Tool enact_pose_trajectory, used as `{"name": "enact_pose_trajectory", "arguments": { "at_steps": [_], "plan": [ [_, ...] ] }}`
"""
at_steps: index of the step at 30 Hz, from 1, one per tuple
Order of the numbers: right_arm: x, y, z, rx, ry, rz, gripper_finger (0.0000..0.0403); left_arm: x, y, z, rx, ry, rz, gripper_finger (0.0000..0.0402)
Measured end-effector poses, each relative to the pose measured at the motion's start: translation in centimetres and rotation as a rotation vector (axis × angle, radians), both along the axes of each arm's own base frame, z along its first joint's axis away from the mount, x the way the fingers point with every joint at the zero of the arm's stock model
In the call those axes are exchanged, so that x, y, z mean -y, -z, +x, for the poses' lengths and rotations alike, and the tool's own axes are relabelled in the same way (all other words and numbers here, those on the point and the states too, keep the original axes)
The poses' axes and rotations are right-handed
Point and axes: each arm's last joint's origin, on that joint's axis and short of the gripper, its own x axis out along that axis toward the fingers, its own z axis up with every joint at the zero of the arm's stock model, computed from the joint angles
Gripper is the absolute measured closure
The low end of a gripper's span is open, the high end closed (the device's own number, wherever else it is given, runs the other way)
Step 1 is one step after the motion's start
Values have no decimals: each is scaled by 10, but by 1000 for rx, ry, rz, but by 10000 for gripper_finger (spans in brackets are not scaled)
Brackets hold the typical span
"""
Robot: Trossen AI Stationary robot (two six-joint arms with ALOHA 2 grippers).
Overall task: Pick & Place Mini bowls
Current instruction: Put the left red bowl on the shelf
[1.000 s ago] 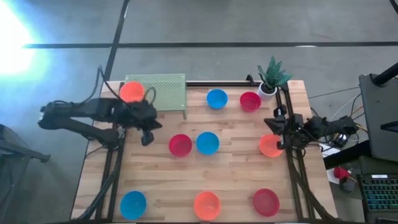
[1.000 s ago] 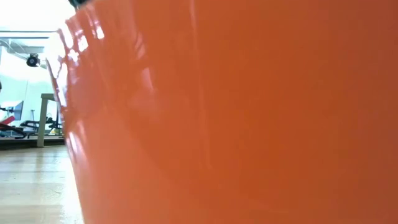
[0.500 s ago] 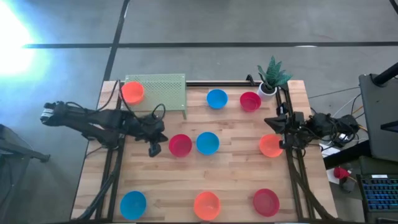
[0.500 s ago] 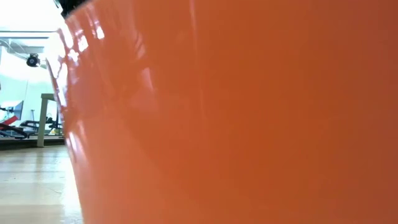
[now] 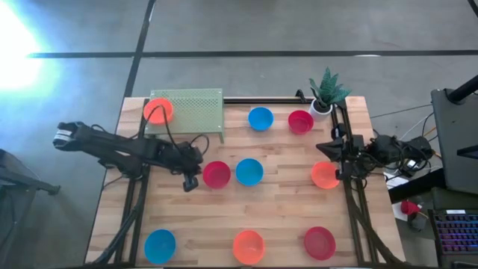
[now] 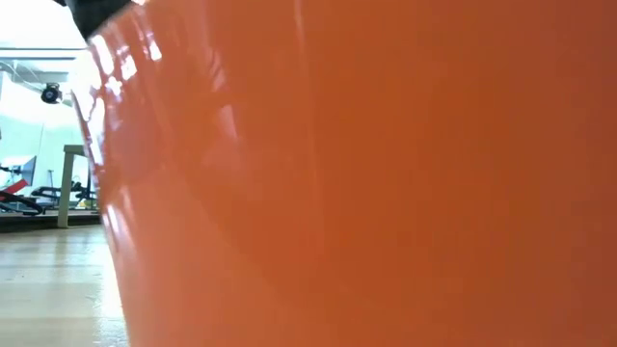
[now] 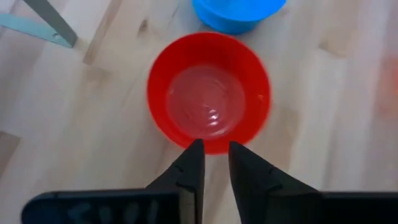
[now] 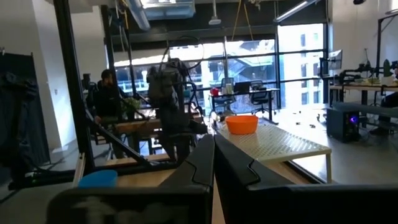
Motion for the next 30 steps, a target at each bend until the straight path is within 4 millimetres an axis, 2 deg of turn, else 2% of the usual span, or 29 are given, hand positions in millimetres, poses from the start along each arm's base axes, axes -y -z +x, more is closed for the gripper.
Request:
{"name": "enact_pose_trajectory", "arguments": {
  "at_steps": [6, 12, 19, 30],
  "plan": [
    [0, 1, 1, -6, 1, -1, 394, -1, 22, 12, -57, -41, 74, 333],
    [0, 1, 1, -6, 3, 0, 394, -4, 37, 21, -96, -203, 91, 333],
    [0, 1, 1, -5, 4, 0, 394, -11, 49, 34, -61, -408, 3, 333],
    [0, 1, 1, -5, 4, 0, 394, -32, 67, 44, -118, -519, -91, 333]
  ]
}}
